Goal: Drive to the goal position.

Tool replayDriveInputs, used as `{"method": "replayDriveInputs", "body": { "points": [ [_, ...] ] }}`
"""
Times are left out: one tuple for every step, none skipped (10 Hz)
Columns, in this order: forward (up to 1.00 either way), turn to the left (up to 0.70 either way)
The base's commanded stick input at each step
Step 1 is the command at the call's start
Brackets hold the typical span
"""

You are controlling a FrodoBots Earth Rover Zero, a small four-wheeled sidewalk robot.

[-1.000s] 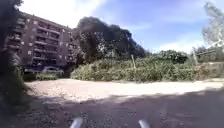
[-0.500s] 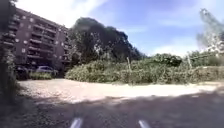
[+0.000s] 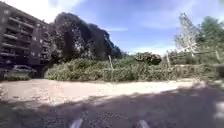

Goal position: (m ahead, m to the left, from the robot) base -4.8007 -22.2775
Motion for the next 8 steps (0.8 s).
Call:
{"method": "replayDriveInputs", "body": {
  "points": [
    [0.0, -0.7],
    [0.0, -0.7],
    [0.0, -0.7],
    [0.0, -0.7],
    [0.0, -0.7],
    [0.0, -0.7],
    [0.0, -0.7],
    [0.0, -0.7]
  ]
}}
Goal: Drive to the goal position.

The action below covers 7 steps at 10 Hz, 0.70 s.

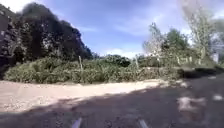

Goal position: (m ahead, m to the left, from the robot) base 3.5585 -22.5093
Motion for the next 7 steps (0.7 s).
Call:
{"method": "replayDriveInputs", "body": {
  "points": [
    [0.0, -0.7],
    [0.0, -0.7],
    [0.0, -0.7],
    [0.0, -0.7],
    [0.0, -0.7],
    [0.0, -0.7],
    [0.0, -0.7]
  ]
}}
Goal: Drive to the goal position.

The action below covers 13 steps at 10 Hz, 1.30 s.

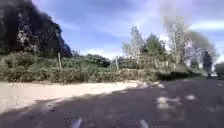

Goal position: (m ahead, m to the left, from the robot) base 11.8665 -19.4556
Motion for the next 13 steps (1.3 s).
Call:
{"method": "replayDriveInputs", "body": {
  "points": [
    [0.0, -0.7],
    [0.0, -0.7],
    [0.0, -0.7],
    [0.0, -0.7],
    [0.0, -0.7],
    [0.0, -0.7],
    [0.0, -0.7],
    [0.0, -0.7],
    [0.0, -0.7],
    [0.0, -0.7],
    [0.0, -0.7],
    [0.0, -0.7],
    [0.0, -0.7]
  ]
}}
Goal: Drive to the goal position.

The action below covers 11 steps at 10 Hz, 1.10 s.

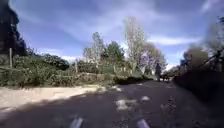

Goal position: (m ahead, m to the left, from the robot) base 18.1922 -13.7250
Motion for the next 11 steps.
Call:
{"method": "replayDriveInputs", "body": {
  "points": [
    [0.0, -0.7],
    [0.0, -0.7],
    [0.0, -0.7],
    [0.0, -0.7],
    [0.0, -0.7],
    [0.0, -0.7],
    [0.0, -0.7],
    [0.0, -0.7],
    [0.0, -0.7],
    [0.0, -0.7],
    [0.0, -0.7]
  ]
}}
